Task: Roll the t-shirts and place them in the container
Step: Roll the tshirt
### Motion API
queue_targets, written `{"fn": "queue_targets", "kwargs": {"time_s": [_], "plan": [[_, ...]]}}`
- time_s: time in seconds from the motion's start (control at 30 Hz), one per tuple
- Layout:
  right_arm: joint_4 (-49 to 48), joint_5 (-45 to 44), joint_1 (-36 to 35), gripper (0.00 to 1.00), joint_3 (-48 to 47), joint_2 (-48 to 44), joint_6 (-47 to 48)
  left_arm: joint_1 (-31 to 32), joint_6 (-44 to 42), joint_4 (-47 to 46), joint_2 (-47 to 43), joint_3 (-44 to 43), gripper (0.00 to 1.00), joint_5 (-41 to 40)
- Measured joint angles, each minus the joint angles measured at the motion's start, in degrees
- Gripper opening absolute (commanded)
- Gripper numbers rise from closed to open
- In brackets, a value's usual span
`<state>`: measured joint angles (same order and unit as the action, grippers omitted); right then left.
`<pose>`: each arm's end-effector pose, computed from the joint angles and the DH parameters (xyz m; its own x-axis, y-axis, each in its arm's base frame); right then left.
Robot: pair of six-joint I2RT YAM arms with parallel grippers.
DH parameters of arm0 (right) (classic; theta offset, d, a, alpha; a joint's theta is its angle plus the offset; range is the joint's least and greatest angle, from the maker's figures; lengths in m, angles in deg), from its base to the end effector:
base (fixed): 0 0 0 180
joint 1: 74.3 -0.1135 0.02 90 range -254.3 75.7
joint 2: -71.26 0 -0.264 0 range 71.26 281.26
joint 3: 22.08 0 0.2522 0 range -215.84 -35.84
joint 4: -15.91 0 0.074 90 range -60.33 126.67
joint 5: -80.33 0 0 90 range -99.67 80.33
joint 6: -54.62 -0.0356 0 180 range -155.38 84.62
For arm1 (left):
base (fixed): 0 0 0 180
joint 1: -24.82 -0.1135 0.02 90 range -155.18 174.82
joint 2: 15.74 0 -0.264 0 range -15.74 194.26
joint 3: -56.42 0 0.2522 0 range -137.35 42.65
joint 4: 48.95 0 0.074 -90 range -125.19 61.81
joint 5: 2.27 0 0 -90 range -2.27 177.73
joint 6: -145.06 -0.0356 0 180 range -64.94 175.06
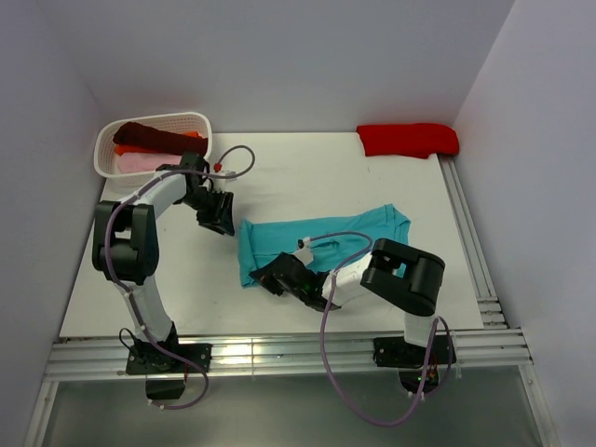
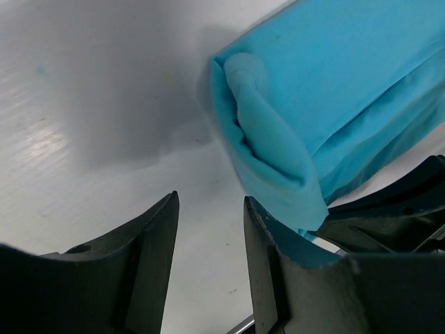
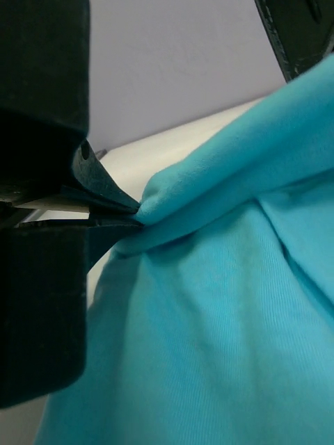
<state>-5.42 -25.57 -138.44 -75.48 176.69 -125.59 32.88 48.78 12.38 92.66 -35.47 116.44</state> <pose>0.1564 0.3003 0.1139 -0.7619 0.6331 -0.1367 0.2255 0.4571 0.8604 0.3613 -0.0684 0.1895 -0.9377 0.2297 -0.2607 0.3277 0.8341 -0.4437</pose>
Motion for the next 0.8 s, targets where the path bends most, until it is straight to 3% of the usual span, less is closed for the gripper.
{"fn": "queue_targets", "kwargs": {"time_s": [0.67,0.8], "plan": [[14.3,-1.7,-0.4,0.00,-5.5,-0.3,1.2,7.1,3.2,-4.9,2.1,0.5,0.51,1.4],[18.0,-1.8,-0.4,0.06,-7.4,-0.3,2.7,7.8,4.3,-5.8,4.7,0.5,0.49,0.3]]}}
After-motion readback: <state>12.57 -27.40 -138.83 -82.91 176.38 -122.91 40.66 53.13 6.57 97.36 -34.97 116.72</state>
